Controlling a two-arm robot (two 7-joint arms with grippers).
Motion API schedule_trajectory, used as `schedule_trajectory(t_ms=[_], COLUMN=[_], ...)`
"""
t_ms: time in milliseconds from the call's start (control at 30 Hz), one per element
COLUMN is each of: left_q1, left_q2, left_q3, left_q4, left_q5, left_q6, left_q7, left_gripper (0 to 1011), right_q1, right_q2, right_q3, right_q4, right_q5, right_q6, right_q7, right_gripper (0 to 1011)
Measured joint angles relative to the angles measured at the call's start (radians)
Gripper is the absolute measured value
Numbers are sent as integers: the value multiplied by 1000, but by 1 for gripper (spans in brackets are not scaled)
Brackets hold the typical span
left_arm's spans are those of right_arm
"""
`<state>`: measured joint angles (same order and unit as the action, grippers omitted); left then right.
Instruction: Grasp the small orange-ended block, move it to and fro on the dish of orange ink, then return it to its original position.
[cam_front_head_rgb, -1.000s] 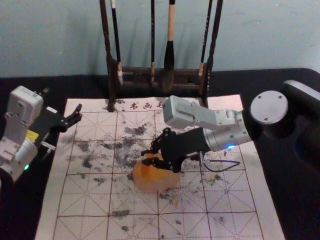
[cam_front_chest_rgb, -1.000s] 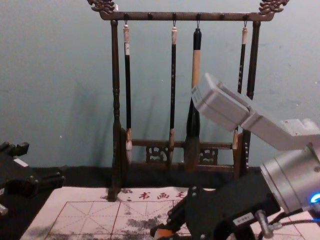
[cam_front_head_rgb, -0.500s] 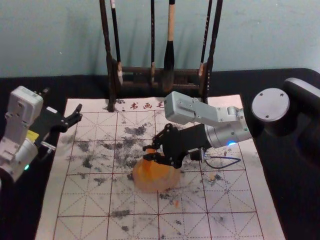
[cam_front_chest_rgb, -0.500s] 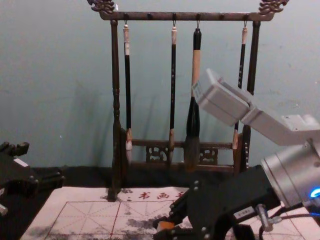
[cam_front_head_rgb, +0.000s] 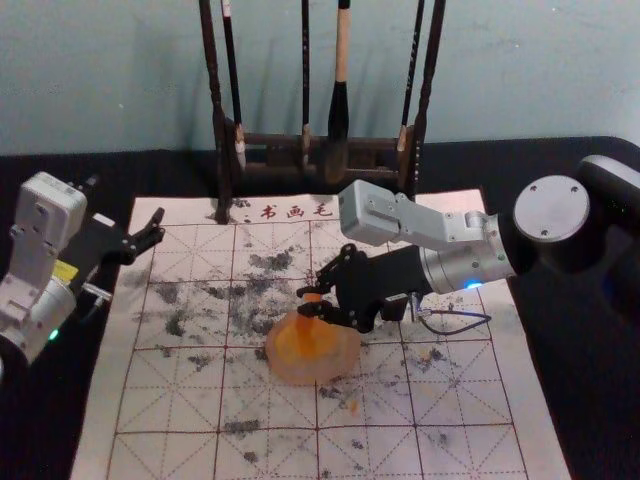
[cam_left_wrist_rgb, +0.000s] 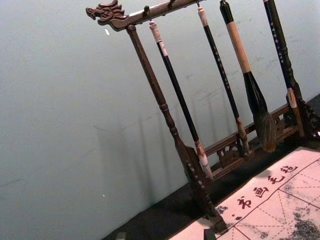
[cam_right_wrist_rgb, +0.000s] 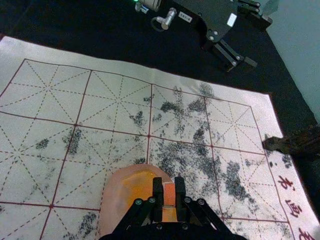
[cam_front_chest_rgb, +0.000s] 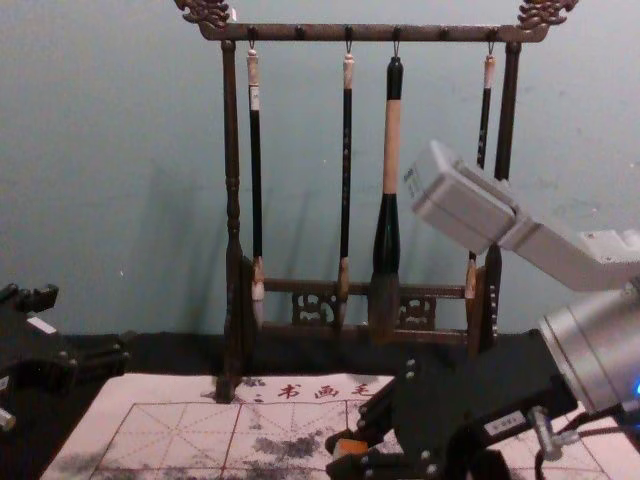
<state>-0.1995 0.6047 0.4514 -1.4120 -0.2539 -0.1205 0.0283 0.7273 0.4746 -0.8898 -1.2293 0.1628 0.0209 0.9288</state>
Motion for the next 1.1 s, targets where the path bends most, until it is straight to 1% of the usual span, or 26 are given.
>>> schedule_trajectory(t_ms=[733, 967, 1100], left_q1=[0, 0, 0], left_q2=[0, 0, 0], left_q3=[0, 0, 0], left_q4=[0, 0, 0], left_q5=[0, 0, 0], left_q6=[0, 0, 0], left_q7=[0, 0, 0], left_gripper=[1001, 1001, 1001], right_q1=[-13, -20, -24], right_q2=[22, 34, 46], right_q3=[16, 27, 36], right_q4=[-15, -38, -64], right_q5=[-2, 5, 15], right_q6=[6, 6, 5], right_q7=[-6, -7, -7], right_gripper=[142, 142, 142])
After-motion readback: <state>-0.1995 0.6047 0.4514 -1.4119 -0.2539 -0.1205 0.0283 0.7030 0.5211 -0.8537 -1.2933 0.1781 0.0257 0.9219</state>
